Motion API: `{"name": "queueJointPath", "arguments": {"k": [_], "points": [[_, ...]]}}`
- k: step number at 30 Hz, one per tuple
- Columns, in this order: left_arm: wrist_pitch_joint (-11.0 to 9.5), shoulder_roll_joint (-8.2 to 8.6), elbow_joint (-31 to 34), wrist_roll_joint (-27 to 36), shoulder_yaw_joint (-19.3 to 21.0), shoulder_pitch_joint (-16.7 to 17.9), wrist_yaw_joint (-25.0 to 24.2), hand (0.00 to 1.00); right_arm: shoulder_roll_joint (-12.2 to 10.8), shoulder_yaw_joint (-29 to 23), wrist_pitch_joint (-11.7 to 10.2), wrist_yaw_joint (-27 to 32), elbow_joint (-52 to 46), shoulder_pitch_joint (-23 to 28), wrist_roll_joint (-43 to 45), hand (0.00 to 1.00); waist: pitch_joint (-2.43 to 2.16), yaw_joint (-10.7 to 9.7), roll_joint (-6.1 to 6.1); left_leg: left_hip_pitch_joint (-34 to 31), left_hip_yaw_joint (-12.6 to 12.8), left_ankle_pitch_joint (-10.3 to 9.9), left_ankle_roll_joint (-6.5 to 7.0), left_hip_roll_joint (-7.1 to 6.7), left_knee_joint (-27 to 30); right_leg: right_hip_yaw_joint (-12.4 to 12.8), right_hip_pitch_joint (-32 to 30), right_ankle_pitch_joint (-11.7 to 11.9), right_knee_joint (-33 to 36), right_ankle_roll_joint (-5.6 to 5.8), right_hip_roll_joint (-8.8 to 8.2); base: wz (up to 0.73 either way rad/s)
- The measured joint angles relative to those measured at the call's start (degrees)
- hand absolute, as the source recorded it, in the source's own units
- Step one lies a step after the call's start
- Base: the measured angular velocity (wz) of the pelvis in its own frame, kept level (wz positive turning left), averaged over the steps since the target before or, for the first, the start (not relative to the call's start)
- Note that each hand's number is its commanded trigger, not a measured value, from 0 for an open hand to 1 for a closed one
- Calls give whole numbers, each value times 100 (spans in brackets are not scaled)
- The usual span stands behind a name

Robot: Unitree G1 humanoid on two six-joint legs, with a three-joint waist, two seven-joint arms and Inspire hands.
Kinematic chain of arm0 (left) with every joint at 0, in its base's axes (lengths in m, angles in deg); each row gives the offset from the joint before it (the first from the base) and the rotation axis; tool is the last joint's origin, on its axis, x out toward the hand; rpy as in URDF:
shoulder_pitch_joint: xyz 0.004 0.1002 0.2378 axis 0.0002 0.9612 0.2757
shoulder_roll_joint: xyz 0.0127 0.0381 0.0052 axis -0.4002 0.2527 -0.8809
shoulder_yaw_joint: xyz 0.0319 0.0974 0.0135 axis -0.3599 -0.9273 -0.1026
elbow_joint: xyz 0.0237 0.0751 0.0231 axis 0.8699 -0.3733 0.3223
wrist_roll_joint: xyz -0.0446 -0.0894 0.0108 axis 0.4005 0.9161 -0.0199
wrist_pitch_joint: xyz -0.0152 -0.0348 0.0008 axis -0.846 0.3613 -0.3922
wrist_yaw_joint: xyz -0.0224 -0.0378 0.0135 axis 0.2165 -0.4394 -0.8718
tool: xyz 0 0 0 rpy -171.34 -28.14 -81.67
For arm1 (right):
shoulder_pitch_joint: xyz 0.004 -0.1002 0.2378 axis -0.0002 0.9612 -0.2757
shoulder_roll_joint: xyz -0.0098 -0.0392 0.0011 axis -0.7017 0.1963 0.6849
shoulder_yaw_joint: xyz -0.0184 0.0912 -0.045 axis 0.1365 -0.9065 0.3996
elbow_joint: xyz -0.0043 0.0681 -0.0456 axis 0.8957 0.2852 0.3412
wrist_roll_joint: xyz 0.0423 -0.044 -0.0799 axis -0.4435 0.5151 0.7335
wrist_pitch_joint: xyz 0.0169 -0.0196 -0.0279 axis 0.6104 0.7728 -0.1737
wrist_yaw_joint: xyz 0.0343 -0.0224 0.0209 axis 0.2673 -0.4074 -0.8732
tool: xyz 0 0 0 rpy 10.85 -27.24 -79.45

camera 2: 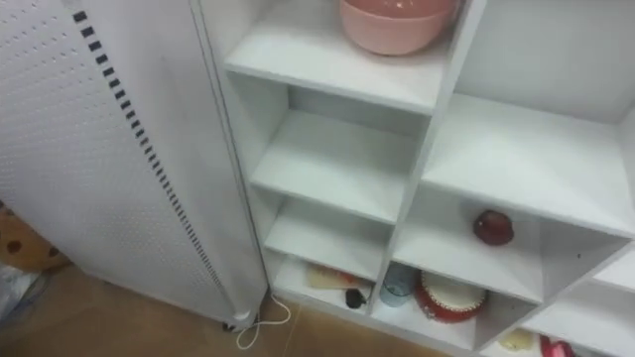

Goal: Arrange fruit in the closet

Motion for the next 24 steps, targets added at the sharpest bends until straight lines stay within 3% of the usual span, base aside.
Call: {"name": "queueJointPath", "arguments": {"k": [2, 4, 7, 11, 15, 18, 20, 24], "points": [[-139, 102, -65, 4, 111, -9, 6, 0, -355, 30, 5, -161, 195, 590, 347, 0, -59, -139, 73, 477, 11, 67, -34, -35, -413, -9, 468, 97, -420, 44, 58, 0], [-224, 165, -151, -3, 182, -14, 122, 0, -504, 30, 9, -276, 284, 922, 590, 0, -65, -272, 93, 882, 24, 191, -60, -78, -817, -29, 849, 213, -791, 64, 89, 0], [-232, 292, -310, -22, 253, 7, 195, 0, -580, -25, 9, -278, 318, 1298, 1025, 0, -87, -407, 138, 1431, 86, 364, -102, -78, -1389, -26, 1371, 435, -1342, 66, 188, -7], [-231, 386, -412, -279, 521, 44, 218, 0, -689, -54, 61, -382, 411, 1537, 1457, 0, -76, -557, 6, 2178, 112, 636, -169, -124, -2204, -44, 2044, 691, -2068, 58, 302, -2], [-208, 453, -418, -509, 678, 156, 250, 0, -740, -56, 85, -512, 381, 1686, 1476, 0, -108, -658, -73, 2632, 118, 707, -227, -114, -2479, -46, 2566, 792, -2541, 62, 406, 1], [-131, 550, -418, -736, 752, 200, 249, 0, -814, -304, 136, -502, 384, 1794, 1488, 0, -122, -780, -63, 3002, 118, 727, -244, -115, -2695, -67, 3007, 892, -2909, 90, 452, 0], [12, 595, -402, -966, 888, 180, 233, 0, -881, -410, 219, -516, 394, 1798, 1597, 0, -149, -911, -101, 3279, 131, 734, -251, -140, -2813, -50, 3282, 914, -3057, 108, 486, -2], [88, 634, -377, -1000, 1145, 61, 217, 0, -958, -547, 337, -595, 410, 1875, 1704, 0, -145, -946, -102, 3695, 254, 735, -252, -192, -3017, 131, 3603, 935, -3213, 143, 504, -15]]}}
